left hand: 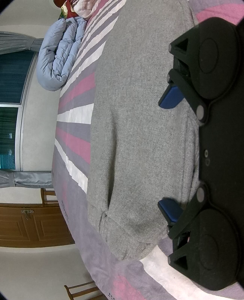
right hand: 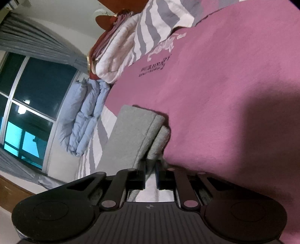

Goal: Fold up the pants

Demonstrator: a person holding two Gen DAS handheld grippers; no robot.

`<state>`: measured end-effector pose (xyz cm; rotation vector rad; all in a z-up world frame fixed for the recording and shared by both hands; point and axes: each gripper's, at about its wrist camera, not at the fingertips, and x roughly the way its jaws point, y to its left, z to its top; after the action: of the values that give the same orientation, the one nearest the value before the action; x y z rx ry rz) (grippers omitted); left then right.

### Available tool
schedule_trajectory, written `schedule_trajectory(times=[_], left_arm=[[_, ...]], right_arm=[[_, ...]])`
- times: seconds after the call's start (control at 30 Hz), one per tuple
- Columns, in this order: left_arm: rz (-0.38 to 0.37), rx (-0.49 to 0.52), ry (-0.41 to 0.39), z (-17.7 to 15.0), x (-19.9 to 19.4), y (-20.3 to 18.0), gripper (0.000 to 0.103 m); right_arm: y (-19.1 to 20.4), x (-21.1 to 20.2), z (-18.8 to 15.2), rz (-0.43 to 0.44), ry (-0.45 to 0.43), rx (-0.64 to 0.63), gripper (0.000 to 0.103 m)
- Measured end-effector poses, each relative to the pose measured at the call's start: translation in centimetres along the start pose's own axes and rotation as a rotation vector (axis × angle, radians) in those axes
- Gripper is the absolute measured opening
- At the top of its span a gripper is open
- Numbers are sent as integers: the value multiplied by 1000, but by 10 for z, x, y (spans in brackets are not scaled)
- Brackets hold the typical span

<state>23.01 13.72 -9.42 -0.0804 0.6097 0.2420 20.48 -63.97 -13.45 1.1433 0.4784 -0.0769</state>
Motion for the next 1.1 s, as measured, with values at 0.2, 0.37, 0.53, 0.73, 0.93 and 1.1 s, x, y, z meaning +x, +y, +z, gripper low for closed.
schedule_trajectory(times=[0.2,0.37,0.53,0.73,0.93,1.1], left_arm=[[0,0,-1,0,0,0,97],[-9,0,-3,1,1,2,97],[-13,0,-5,0,1,3,97],[-44,-4,-93,5,-26,10,93],[-27,-9,-187,40,-40,56,86],[-59,-32,-93,76,-5,109,75]], right_arm=[[10,6,5,-6,-45,-42,4],[18,-4,-2,-88,-129,-176,4],[4,-8,3,-79,-126,-83,10],[25,-59,-23,-109,-284,-161,17],[83,-45,-63,-10,-246,-316,59],[147,15,-99,73,-54,-484,59]])
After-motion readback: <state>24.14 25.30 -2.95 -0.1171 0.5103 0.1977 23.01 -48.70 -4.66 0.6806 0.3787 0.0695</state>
